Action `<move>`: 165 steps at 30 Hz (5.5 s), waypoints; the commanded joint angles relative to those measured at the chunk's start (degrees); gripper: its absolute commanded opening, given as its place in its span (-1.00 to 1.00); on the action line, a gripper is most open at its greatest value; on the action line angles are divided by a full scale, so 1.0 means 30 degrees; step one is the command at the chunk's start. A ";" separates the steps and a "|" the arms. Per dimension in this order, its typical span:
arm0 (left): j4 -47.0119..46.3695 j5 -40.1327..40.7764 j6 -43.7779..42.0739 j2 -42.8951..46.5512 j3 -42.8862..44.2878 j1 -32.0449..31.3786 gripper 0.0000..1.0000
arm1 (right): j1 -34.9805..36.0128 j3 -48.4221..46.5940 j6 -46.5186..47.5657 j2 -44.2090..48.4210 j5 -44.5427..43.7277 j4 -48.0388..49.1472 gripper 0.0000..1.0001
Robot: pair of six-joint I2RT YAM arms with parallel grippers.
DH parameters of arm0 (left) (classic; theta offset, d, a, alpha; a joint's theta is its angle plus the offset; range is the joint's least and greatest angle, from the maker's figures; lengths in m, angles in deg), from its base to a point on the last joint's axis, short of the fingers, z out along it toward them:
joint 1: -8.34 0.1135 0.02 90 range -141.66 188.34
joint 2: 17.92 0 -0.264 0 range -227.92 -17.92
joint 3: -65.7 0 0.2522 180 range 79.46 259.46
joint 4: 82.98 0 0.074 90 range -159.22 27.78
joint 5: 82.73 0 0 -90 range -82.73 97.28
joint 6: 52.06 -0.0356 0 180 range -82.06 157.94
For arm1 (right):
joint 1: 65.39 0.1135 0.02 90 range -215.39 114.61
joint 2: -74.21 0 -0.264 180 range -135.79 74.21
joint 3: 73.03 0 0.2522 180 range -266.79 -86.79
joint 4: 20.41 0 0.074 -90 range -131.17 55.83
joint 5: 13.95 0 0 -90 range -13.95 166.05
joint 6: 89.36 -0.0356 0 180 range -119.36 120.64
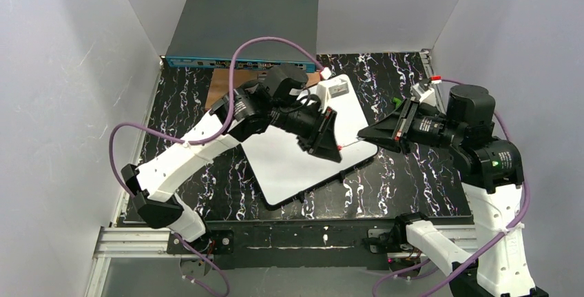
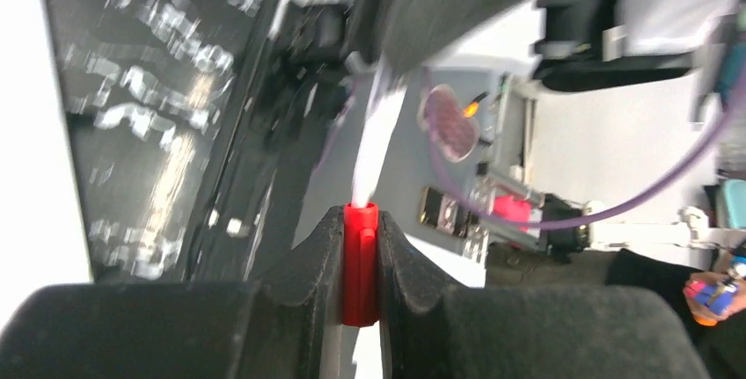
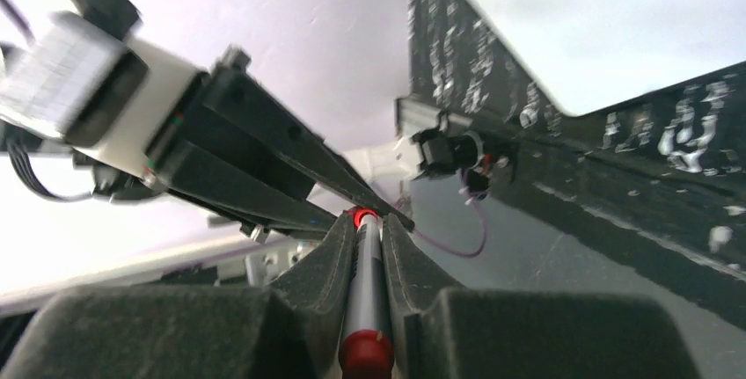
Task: Write a sentence on the whiteboard
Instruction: Open the pen cap from the whiteboard marker, then place the pen cap at the center of the board, then hold the whiteboard on the whiteboard stand.
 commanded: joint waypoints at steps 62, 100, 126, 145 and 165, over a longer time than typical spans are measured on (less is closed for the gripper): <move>-0.0615 2.1643 1.2289 0.7933 -2.5697 0.9656 -0.34 | -0.0376 0.5769 0.6786 0.2935 -0.5916 -0.2026 -0.97; 0.1151 0.5686 -0.4666 0.7233 -0.8349 1.2020 0.73 | -0.0391 0.6045 0.8278 0.4022 -0.2389 0.0309 -0.97; -0.0483 0.0021 -0.6978 0.0165 -0.6955 1.4750 0.97 | -0.0391 0.6442 0.7970 0.4714 -0.2334 -0.1335 -0.97; 0.0742 -0.1055 -0.9330 -0.3180 -0.5946 1.4775 0.86 | -0.0391 0.6668 0.8041 0.3770 -0.2277 -0.1029 -0.97; -0.1628 -0.0953 -0.8603 0.0565 -1.1756 1.4778 0.64 | -0.0383 0.7274 0.8059 0.3919 -0.1522 -0.1022 -0.97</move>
